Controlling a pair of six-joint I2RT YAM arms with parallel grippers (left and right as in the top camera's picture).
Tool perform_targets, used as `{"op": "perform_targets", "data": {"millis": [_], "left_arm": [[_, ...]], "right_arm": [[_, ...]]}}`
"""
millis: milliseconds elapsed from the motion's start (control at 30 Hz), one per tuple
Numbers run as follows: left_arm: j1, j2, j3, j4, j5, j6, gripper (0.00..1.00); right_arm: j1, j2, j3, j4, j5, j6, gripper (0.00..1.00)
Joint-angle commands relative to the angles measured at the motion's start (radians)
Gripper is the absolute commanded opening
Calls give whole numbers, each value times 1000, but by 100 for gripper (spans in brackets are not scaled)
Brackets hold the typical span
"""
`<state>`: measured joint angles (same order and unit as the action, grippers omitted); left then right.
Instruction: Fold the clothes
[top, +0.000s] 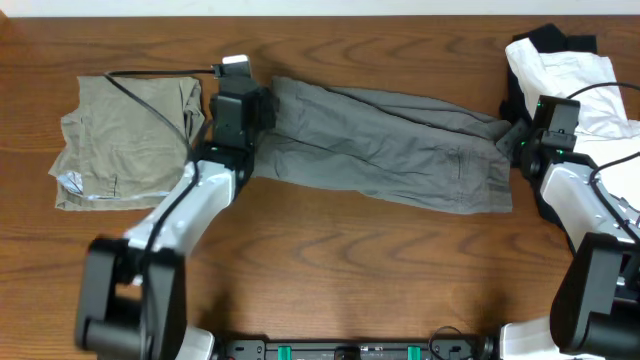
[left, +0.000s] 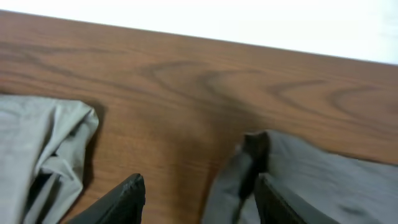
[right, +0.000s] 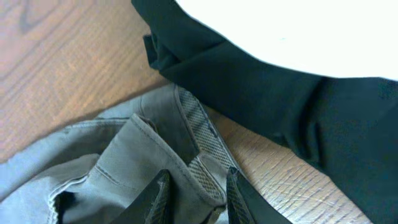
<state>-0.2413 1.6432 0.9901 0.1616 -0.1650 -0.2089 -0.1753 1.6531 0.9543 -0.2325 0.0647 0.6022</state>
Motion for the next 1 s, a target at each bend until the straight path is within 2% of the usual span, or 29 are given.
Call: {"op": "perform_targets", "data": {"millis": [0, 100, 200, 233, 333, 500, 667, 967], "left_arm": [[-8, -97, 27, -105, 153, 10, 59], [-26, -141, 27, -217, 211, 10, 56], [-39, -147, 27, -307, 210, 11, 41], [-40, -145, 27, -331, 210, 10, 33], [-40, -134, 27, -379, 211, 10, 23], [-40, -102, 26, -389, 214, 10, 22], [-41, -48, 26, -386, 287, 10, 23], [-67, 53, 26, -349, 289, 10, 23]], "right_arm": [[-15, -41, 59, -1, 37, -26, 29], [-14, -60, 101, -46, -13, -47, 28], [-13, -95, 131, -52, -143, -132, 26], [-13, -113, 144, -69, -195, -165, 26], [-9, -162, 157, -140, -307, -249, 26], [24, -167, 154, -309, -416, -391, 17], [98, -111, 149, -446, -435, -553, 17], [150, 62, 147, -334, -341, -562, 21]]}}
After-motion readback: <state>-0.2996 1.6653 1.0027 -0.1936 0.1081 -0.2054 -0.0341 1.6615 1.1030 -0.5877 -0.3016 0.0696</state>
